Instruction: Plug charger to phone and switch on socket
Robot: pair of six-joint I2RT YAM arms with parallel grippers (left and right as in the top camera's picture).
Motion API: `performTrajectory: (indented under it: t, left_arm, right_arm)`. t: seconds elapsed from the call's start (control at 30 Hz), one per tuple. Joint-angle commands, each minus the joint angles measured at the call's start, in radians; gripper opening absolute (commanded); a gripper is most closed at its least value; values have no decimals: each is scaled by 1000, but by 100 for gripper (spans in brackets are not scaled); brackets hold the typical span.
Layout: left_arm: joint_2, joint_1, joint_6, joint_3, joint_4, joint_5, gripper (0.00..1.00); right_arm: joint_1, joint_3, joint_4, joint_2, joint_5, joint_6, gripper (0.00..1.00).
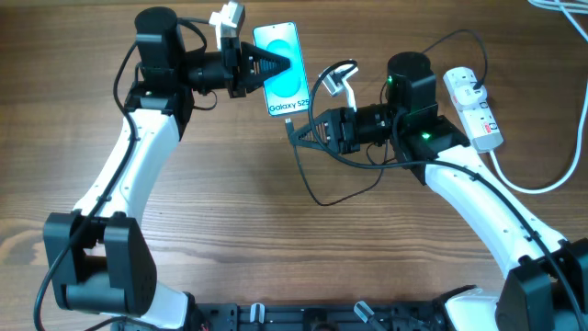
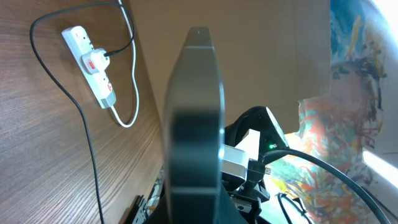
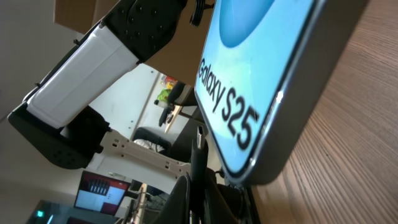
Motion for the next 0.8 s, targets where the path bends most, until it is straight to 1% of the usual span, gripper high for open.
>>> performTrajectory:
  t: [0.0, 0.17, 0.57, 0.67, 0.77]
  left_arm:
    - [-25, 16, -17, 13, 7, -2, 4]
    - [-25, 16, -17, 13, 7, 6, 4]
    - [-25, 16, -22, 13, 7, 22, 4]
    - [-25, 16, -72, 13, 7, 21, 4]
    - [-25, 16, -73, 13, 7, 22, 4]
  right_arm:
    - [3, 13, 5, -11, -19, 7, 4]
    - [3, 13, 58, -11, -16, 60, 4]
    - [2, 13, 54, -11, 25, 64, 4]
    - [2, 13, 54, -11, 27, 63, 4]
    - [2, 13, 54, -11, 42, 64, 4]
